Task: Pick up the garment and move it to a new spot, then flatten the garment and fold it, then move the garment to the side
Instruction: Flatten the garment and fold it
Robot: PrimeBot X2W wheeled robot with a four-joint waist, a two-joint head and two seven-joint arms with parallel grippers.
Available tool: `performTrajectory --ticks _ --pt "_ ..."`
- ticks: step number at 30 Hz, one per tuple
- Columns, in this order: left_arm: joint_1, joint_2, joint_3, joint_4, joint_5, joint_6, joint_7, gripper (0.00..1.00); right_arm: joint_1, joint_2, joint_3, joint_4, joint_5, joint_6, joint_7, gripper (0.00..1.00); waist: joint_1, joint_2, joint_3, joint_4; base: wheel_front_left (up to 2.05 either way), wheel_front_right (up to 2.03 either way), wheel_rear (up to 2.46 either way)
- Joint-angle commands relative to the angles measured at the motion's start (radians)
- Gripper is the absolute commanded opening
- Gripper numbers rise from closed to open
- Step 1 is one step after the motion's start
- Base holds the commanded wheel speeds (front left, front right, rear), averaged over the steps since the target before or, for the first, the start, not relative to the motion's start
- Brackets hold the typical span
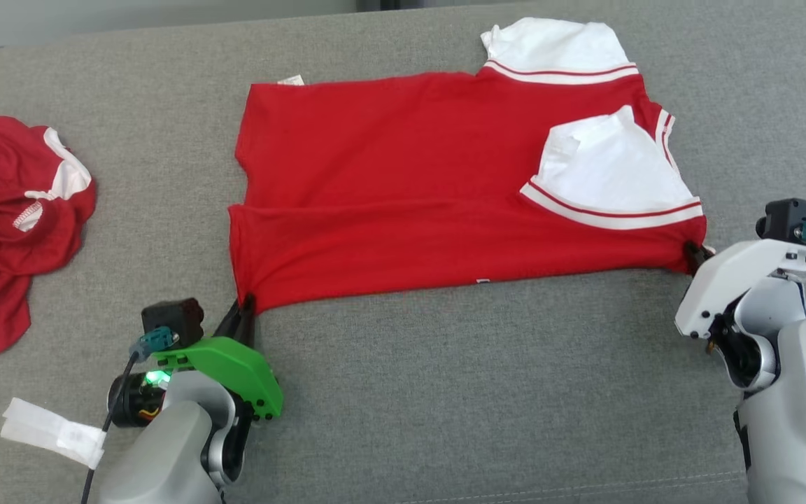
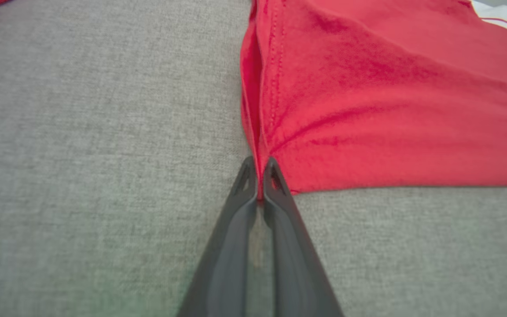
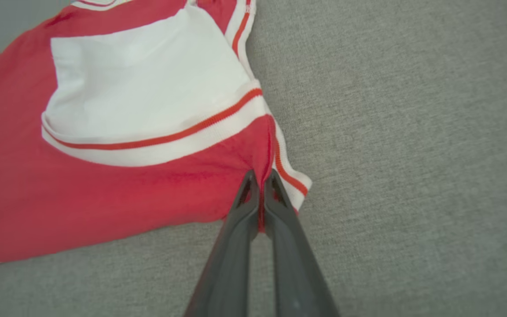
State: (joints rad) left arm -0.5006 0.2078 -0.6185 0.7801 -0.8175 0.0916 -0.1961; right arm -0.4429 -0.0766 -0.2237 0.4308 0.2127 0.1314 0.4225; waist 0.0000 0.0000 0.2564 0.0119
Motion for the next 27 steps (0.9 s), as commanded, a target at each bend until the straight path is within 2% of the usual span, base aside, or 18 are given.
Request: performTrajectory --ticks 1,7,12,17,18,19,24,27 --pt "0.047 0.026 -0.001 0.001 -0.015 0.002 0.015 0.00 0.043 -0.007 -0.007 -0.031 0.009 -0.001 0.005 0.00 0.0000 0.0000 -0.029 0.011 0.00 0.00 0.00" --pt "0.128 0.083 0.003 -0.096 -0.027 0.021 0.042 0.00 0.205 0.007 -0.013 -0.182 0.053 -0.002 0.062 0.00 0.0000 0.0000 -0.070 0.019 0.00 0.00 0.00" --pt "0.213 0.119 -0.003 -0.198 -0.028 0.069 0.073 0.00 0.346 0.019 -0.014 -0.291 0.084 -0.002 0.106 0.00 0.0000 0.0000 -0.089 0.022 0.00 0.00 0.00" --pt "0.282 0.138 0.012 -0.276 -0.047 0.120 0.085 0.00 0.417 0.022 -0.013 -0.325 0.143 -0.002 0.090 0.00 0.0000 0.0000 -0.094 0.018 0.00 0.00 0.00" --pt "0.291 0.143 0.015 -0.292 -0.048 0.128 0.083 0.46 0.421 0.022 -0.010 -0.322 0.152 -0.002 0.079 1.00 0.0000 0.0000 -0.093 0.016 0.00 0.00 0.00" --pt "0.298 0.146 0.017 -0.303 -0.050 0.135 0.083 1.00 0.422 0.022 -0.007 -0.316 0.155 -0.002 0.072 1.00 0.0000 0.0000 -0.093 0.015 0.00 0.00 0.00" --pt "0.321 0.149 0.023 -0.361 -0.060 0.156 0.093 1.00 0.377 0.025 -0.003 -0.317 0.133 -0.001 0.031 1.00 0.0000 0.0000 -0.095 0.014 0.00 0.00 0.00" --pt "0.322 0.162 0.031 -0.404 -0.068 0.169 0.102 1.00 0.343 0.025 0.005 -0.336 0.107 -0.001 0.044 1.00 0.0000 0.0000 -0.096 0.016 0.00 0.00 0.00"
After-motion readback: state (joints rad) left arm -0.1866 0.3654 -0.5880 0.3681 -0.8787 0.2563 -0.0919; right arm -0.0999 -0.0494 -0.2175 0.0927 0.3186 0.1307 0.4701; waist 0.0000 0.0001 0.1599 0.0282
